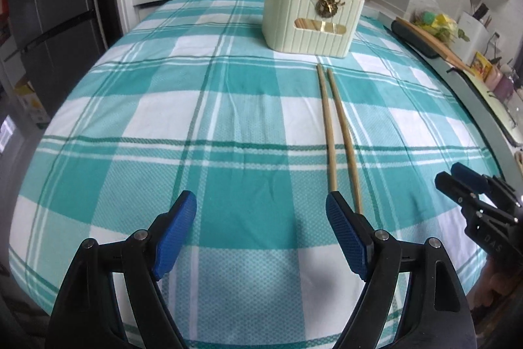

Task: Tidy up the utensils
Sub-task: 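Withdraw both tools and move them over the last two chopsticks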

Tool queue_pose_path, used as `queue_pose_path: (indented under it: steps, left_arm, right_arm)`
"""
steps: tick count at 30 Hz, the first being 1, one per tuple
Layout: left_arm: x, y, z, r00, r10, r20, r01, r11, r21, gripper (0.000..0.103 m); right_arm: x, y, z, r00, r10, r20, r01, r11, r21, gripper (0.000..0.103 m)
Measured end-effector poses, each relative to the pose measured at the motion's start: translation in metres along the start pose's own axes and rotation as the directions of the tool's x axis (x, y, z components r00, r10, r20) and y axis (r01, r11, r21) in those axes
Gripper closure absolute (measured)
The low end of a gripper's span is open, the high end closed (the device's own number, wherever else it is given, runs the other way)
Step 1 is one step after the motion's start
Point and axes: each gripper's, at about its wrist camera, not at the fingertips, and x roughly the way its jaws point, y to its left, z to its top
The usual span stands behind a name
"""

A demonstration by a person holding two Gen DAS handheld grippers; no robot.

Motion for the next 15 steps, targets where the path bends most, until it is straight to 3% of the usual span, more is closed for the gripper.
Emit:
queue_pose_path:
  steps: [9,15]
  left_arm:
    - [-0.012,-0.009,-0.009,0.999,0.016,0.042,-0.018,0.999,0.031,0.020]
    - [-0.012,0.000,-0.011,0.999,0.027,0.048,-0.027,1.000,-0.002,0.019]
  right_arm:
    - [-0.001,0.003,-0.010,0.999,-0.031,-0.006,0.031,0.999,0.030,0.055]
    - [0.000,0.013,-0.009,0.999,-0.033,-0.005,0.033,0.999,0.005,0.055]
